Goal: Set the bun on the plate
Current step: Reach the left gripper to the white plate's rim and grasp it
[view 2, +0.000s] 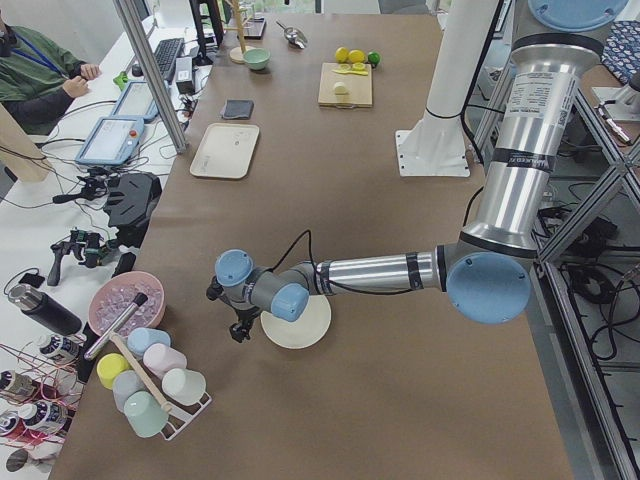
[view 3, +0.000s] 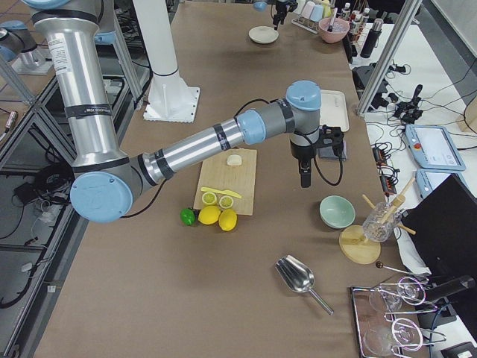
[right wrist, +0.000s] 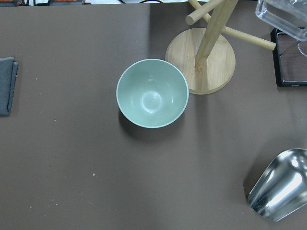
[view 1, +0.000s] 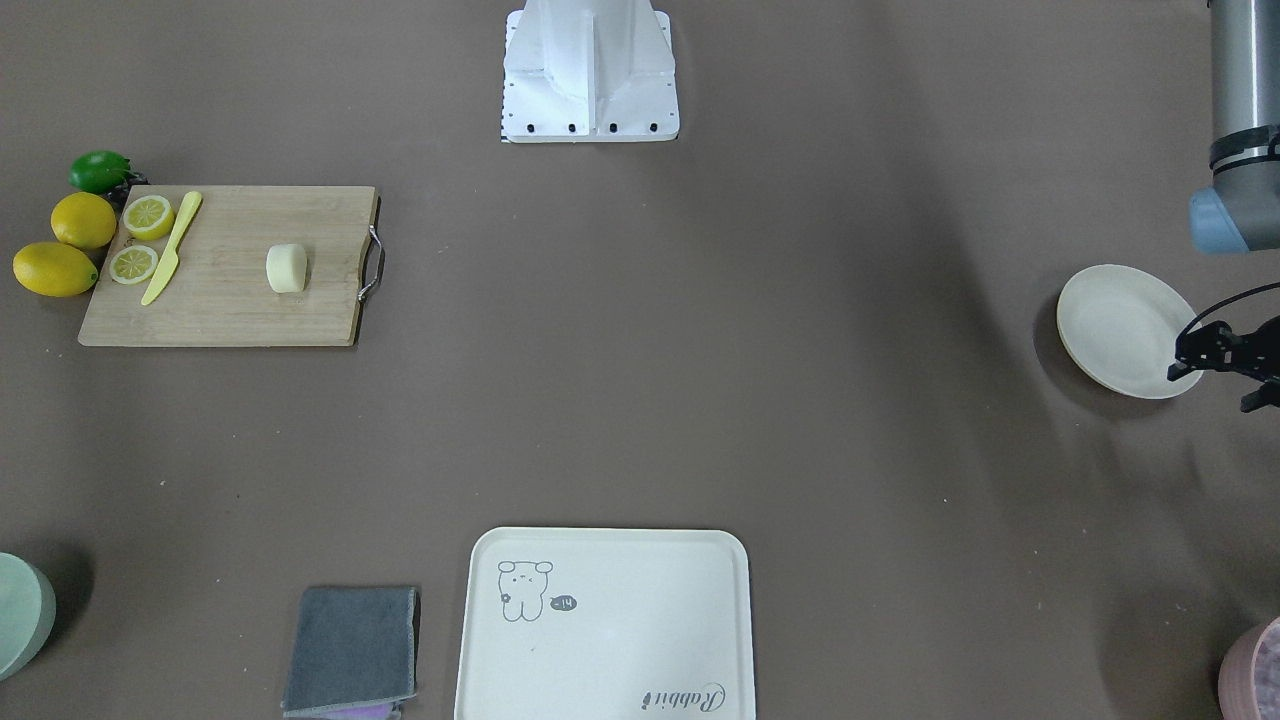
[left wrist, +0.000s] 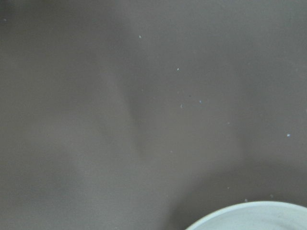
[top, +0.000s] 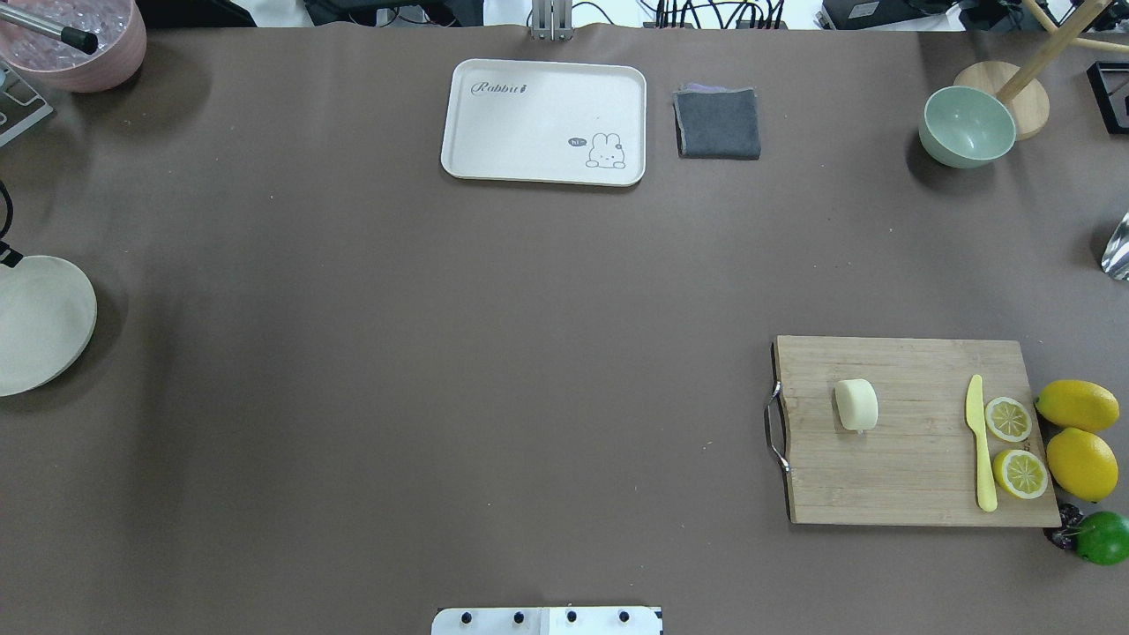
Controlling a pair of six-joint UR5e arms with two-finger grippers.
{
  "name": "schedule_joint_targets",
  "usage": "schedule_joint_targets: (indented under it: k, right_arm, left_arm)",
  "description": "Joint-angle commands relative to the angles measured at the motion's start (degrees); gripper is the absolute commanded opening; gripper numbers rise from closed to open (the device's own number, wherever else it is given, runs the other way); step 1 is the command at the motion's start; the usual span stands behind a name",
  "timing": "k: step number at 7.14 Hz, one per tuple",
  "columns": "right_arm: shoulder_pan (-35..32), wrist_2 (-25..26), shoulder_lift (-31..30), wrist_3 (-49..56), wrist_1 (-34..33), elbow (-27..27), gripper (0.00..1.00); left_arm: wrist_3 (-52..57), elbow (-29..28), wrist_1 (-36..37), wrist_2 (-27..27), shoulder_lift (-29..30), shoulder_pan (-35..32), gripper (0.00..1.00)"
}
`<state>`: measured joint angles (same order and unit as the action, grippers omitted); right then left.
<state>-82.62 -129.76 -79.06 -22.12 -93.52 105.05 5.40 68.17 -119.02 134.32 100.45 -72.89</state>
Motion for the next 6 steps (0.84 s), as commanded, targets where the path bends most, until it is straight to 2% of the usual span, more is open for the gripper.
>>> schedule_joint_targets:
  k: [1,3,4,5,6]
  right_arm:
    - [0.0,0.0,-0.1,-0.1,0.0,0.2,1.00]
    - [0.0,0.8,-0.7,-0.1,0.0,1.6,1.00]
    - [0.0,1.7,-0.7,-0.1,0.0,1.6,1.00]
    - [0.0,1.8,-0.7,-0.1,0.0,1.6,1.00]
    - [0.0,1.9,-0.7,-0.1,0.0,1.6,1.00]
  left_arm:
    - [4.8,0.0,-0.1,1.3,-1.4,0.0,0.97]
    - [8.9,-0.3,0.0,1.0,-1.5,0.0,0.97]
    - [8.9,-0.1,-0.1,0.9,-2.0,0.0,0.92]
    - [9.8,-0.3,-0.2,0.9,-2.1,0.0,0.83]
    - [9.8,-0.3,-0.2,0.9,-2.1,0.0,0.81]
